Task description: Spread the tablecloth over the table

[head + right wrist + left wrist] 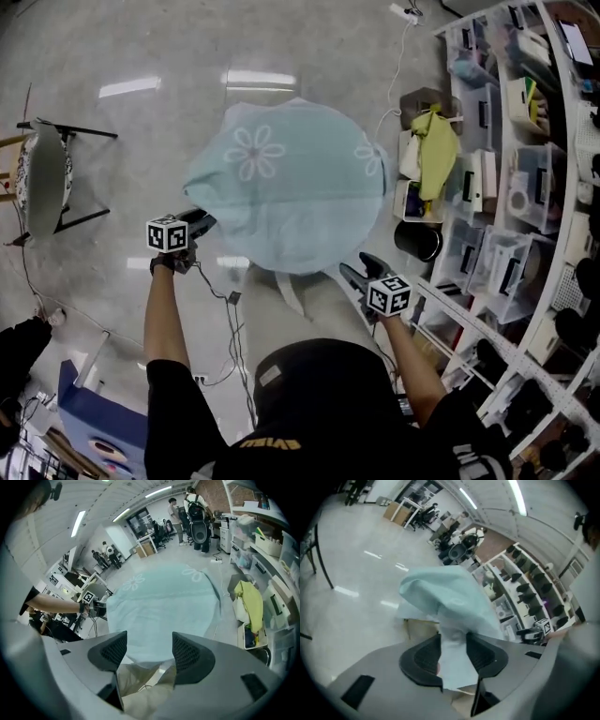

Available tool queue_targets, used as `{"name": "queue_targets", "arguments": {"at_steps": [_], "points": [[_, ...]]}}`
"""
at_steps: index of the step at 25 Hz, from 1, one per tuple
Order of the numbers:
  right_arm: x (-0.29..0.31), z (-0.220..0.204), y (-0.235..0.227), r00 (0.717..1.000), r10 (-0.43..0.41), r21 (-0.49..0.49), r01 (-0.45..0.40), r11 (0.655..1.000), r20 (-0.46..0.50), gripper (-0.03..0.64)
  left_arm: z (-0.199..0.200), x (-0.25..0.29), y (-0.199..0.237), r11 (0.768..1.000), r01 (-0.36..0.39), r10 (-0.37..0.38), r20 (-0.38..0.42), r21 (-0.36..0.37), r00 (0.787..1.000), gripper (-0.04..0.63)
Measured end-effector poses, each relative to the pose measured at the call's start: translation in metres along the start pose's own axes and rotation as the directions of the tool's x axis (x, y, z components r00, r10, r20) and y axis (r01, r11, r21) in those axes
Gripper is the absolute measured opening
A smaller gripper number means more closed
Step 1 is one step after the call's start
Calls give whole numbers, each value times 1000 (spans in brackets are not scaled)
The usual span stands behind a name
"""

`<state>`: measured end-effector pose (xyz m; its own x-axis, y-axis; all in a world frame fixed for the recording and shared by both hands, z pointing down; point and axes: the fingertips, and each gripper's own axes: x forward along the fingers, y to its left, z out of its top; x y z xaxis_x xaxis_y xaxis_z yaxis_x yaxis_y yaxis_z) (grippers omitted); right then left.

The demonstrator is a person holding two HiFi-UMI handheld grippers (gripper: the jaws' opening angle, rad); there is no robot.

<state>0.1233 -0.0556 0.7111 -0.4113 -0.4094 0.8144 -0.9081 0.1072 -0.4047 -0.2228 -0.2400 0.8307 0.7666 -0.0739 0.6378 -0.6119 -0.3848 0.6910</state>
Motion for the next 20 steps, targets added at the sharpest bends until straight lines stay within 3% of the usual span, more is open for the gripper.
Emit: {"name": "queue_targets", "arguments": {"at_steps": [1, 2, 3, 4, 5, 6, 7, 8, 9, 11, 13, 15, 16, 17, 18, 20], "points": [[-1, -7, -6, 1000, 2, -1, -2, 1000, -12, 298, -2, 3, -2, 1000, 24, -24, 9, -9, 1000, 137], [-2, -11, -14, 1000, 1, -2, -2, 1000, -19, 298, -10, 4, 5, 1000, -1, 0, -7, -18, 1000, 17], [-3, -16, -21, 1000, 0, -1, 0, 1000, -23, 298, -21, 1, 21, 997, -73, 72, -41, -36, 997, 17], [-4, -21, -28, 1000, -1, 2, 1, 1000, -27, 298, -36, -8, 45, 978, -199, 193, -83, -64, 978, 17], [-4, -27, -34, 999, -2, 6, 3, 1000, -32, 298, -53, -23, 74, 927, -363, 350, -126, -96, 928, 17], [-4, -33, -40, 999, -3, 11, 4, 1000, -37, 298, -70, -41, 100, 847, -514, 493, -160, -135, 855, 15], [-4, -38, -44, 999, -4, 15, 4, 1000, -40, 298, -85, -57, 116, 774, -605, 578, -179, -188, 796, 17], [-4, -42, -47, 999, -3, 15, 3, 1000, -40, 298, -95, -67, 118, 735, -630, 606, -173, -250, 776, 17], [-4, -44, -50, 999, 0, 10, 1, 1000, -35, 298, -98, -73, 110, 731, -611, 602, -136, -304, 787, 17], [-1, -40, -55, 1000, 5, -17, -6, 1000, -12, 298, -89, -73, 72, 778, -537, 564, -15, -325, 826, 18], [2, -32, -69, 1000, 3, -35, -3, 999, 19, 295, -81, -57, 20, 841, -469, 504, 72, -270, 861, 53], [6, -22, -90, 999, -13, -29, 14, 999, 51, 290, -77, -37, -30, 876, -437, 466, 124, -204, 876, 138], [7, -16, -102, 997, -26, -20, 28, 999, 72, 286, -74, -31, -51, 878, -453, 475, 155, -156, 867, 156], [8, -7, -113, 994, -42, -12, 44, 999, 101, 280, -67, -29, -69, 866, -492, 499, 194, -88, 844, 155], [7, 7, -126, 988, -60, -5, 61, 998, 140, 266, -54, -31, -84, 840, -543, 527, 242, -3, 815, 139], [6, 48, -154, 967, -92, -13, 98, 995, 237, 234, -10, -35, -106, 763, -624, 550, 339, 168, 763, 124]]}}
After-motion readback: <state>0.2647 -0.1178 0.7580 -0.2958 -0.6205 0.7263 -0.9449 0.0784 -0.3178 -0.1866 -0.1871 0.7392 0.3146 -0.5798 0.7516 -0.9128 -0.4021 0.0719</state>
